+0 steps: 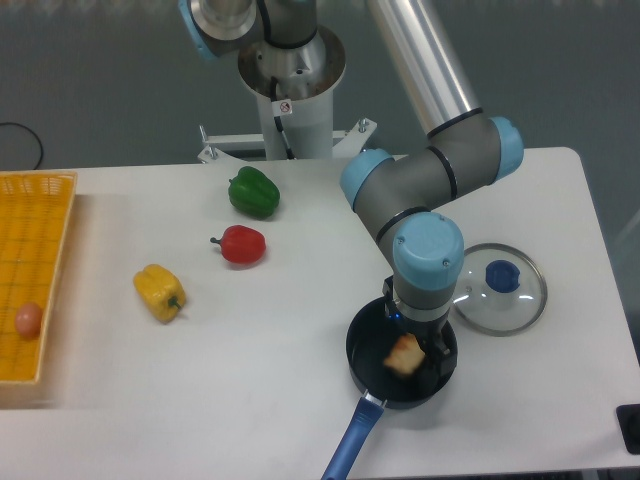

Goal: Place the bread in the pot
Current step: 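Open the gripper to release the bread into the saucepan, then raise the open gripper up out of the saucepan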

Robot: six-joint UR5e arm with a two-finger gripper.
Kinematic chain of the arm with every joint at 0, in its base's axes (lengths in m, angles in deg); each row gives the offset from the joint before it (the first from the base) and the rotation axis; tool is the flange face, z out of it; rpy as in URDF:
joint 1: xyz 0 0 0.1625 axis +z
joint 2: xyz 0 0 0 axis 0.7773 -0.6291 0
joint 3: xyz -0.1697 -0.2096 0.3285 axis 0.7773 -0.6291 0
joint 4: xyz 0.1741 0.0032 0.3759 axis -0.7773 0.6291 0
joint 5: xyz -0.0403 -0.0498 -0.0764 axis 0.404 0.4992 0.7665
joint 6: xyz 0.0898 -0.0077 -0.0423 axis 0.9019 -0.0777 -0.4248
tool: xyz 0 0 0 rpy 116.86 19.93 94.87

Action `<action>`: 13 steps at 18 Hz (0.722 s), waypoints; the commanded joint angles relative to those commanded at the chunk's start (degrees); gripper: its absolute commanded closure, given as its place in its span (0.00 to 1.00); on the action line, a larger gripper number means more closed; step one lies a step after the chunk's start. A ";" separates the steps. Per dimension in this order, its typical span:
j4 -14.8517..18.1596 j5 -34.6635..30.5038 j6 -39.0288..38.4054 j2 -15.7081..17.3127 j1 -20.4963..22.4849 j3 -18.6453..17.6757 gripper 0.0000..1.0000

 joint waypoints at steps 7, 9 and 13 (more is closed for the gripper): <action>0.00 0.09 0.88 4.39 0.26 -3.42 0.00; 0.17 0.26 1.23 5.97 0.61 -4.22 0.00; 2.10 0.09 1.32 8.87 0.79 -4.74 0.00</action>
